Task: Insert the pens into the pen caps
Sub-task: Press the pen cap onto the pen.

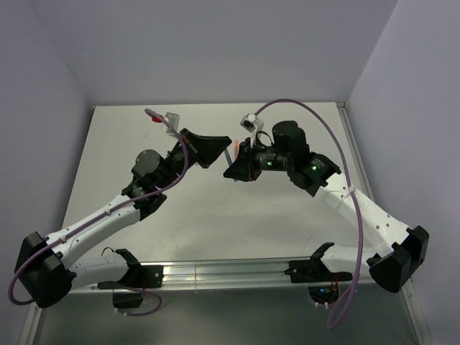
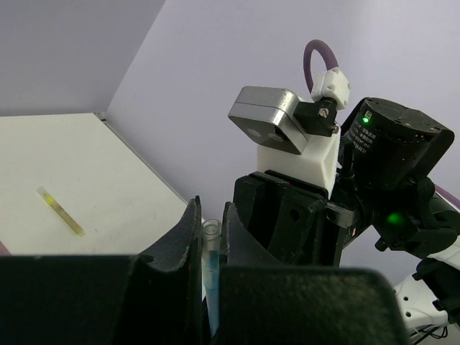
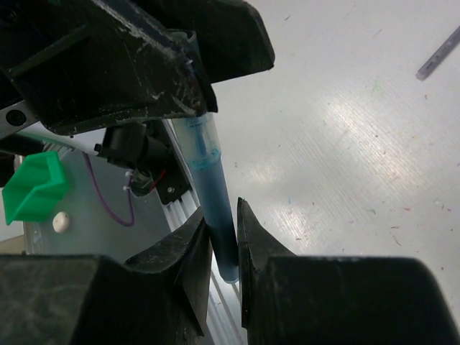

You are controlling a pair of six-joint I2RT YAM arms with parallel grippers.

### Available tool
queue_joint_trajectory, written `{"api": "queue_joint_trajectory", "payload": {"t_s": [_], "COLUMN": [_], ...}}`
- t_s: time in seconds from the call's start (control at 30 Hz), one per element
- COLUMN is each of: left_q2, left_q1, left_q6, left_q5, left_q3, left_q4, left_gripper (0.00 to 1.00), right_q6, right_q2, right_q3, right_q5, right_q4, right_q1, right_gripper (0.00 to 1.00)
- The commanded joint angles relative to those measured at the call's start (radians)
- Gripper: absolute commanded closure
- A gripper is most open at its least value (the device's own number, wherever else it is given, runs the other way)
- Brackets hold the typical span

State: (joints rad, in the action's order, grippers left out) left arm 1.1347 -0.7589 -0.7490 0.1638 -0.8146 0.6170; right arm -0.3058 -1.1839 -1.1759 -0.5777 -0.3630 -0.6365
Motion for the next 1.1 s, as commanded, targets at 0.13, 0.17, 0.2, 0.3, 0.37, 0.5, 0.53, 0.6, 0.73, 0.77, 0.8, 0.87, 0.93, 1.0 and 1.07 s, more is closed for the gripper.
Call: {"api": "queue_joint_trajectory", "payload": {"t_s": [0.13, 0.17, 0.2, 0.3, 0.37, 0.5, 0.53, 0.6, 0.73, 0.77, 0.8, 0.87, 0.93, 1.0, 1.07], "left_q2": [-0.038, -0.041, -0.042, -0.043, -0.042, -0.041, -0.042, -0.043, -0.053, -0.055, -0.058, -0.064, -0.075, -0.093, -0.107], "left_q1": [-0.086, -0.086, -0.086, -0.082, -0.079, -0.076, -0.076, -0.074, -0.069, -0.068, -0.066, -0.059, -0.046, -0.036, -0.010], "left_q6": [0.049, 0.060, 0.066, 0.088, 0.099, 0.111, 0.115, 0.122, 0.134, 0.135, 0.142, 0.143, 0.148, 0.152, 0.143], "left_q5": [0.295, 0.283, 0.278, 0.260, 0.256, 0.247, 0.241, 0.238, 0.221, 0.217, 0.211, 0.203, 0.203, 0.201, 0.223], "left_q3": [-0.018, -0.040, -0.052, -0.093, -0.113, -0.143, -0.152, -0.159, -0.182, -0.185, -0.189, -0.199, -0.207, -0.209, -0.202], "left_q4": [-0.430, -0.441, -0.459, -0.491, -0.494, -0.513, -0.519, -0.523, -0.533, -0.536, -0.537, -0.548, -0.553, -0.562, -0.551], "left_gripper": [1.00, 1.00, 0.98, 0.89, 0.80, 0.71, 0.68, 0.61, 0.54, 0.53, 0.53, 0.52, 0.51, 0.48, 0.47], "right_q6": [-0.085, -0.087, -0.093, -0.105, -0.110, -0.116, -0.118, -0.122, -0.127, -0.125, -0.124, -0.122, -0.119, -0.116, -0.116], "right_q2": [0.066, 0.069, 0.070, 0.081, 0.089, 0.089, 0.087, 0.084, 0.078, 0.078, 0.076, 0.076, 0.075, 0.075, 0.069], "right_q3": [-0.080, -0.082, -0.082, -0.083, -0.085, -0.091, -0.093, -0.096, -0.096, -0.096, -0.096, -0.096, -0.097, -0.100, -0.105], "right_q5": [0.162, 0.154, 0.141, 0.116, 0.096, 0.082, 0.079, 0.078, 0.056, 0.055, 0.055, 0.061, 0.068, 0.075, 0.065], "right_q4": [0.397, 0.389, 0.377, 0.371, 0.340, 0.320, 0.315, 0.306, 0.306, 0.305, 0.303, 0.297, 0.294, 0.288, 0.283], "right_q1": [0.078, 0.075, 0.069, 0.064, 0.064, 0.060, 0.058, 0.055, 0.049, 0.043, 0.038, 0.034, 0.032, 0.032, 0.032], "right_gripper": [1.00, 1.00, 1.00, 1.00, 1.00, 1.00, 1.00, 1.00, 1.00, 1.00, 1.00, 1.00, 1.00, 1.00, 1.00]}}
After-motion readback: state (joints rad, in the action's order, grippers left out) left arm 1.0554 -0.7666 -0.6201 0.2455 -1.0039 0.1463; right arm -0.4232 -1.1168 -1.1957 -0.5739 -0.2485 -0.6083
